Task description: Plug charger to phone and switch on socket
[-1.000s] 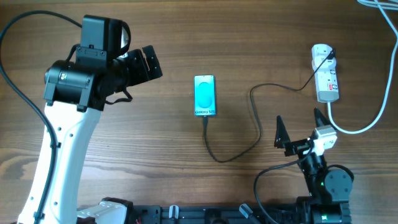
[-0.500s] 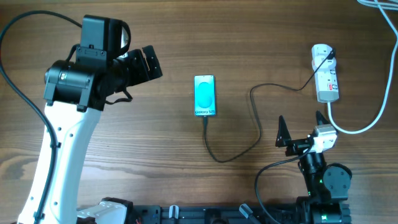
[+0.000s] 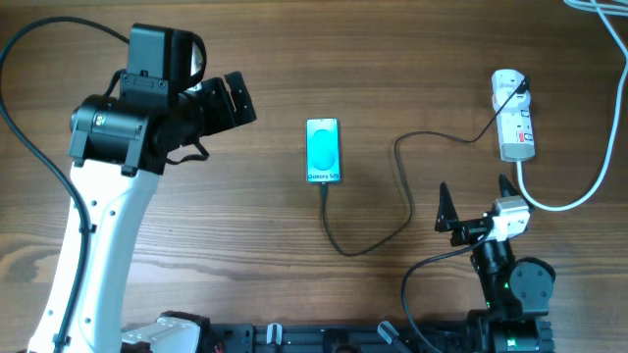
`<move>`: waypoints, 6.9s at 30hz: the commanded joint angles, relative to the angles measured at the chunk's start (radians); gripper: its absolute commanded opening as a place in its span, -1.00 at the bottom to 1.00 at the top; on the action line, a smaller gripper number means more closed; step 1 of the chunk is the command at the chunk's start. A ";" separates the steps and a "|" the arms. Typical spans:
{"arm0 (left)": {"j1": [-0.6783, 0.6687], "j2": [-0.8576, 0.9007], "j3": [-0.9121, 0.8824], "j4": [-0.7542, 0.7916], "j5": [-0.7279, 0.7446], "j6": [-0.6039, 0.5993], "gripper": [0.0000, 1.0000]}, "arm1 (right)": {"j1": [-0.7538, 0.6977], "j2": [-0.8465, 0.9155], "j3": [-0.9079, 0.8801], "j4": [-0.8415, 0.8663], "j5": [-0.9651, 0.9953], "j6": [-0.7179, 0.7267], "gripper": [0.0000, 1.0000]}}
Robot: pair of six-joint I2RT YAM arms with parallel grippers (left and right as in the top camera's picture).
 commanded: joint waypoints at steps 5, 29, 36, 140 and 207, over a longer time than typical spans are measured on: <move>0.002 -0.005 0.005 0.000 -0.010 -0.016 1.00 | 0.004 -0.013 -0.002 0.003 0.019 0.020 0.99; 0.002 -0.004 0.005 -0.002 -0.010 -0.016 1.00 | 0.004 -0.013 -0.002 0.003 0.019 0.018 0.99; 0.001 -0.063 -0.090 -0.016 -0.026 -0.012 1.00 | 0.004 -0.013 -0.002 0.004 0.019 0.018 1.00; 0.207 -1.424 -1.640 1.109 0.010 0.363 1.00 | 0.004 -0.013 -0.002 0.004 0.019 0.018 0.99; 0.224 -1.424 -1.640 1.110 0.013 0.426 1.00 | 0.004 -0.013 -0.002 0.004 0.019 0.018 0.99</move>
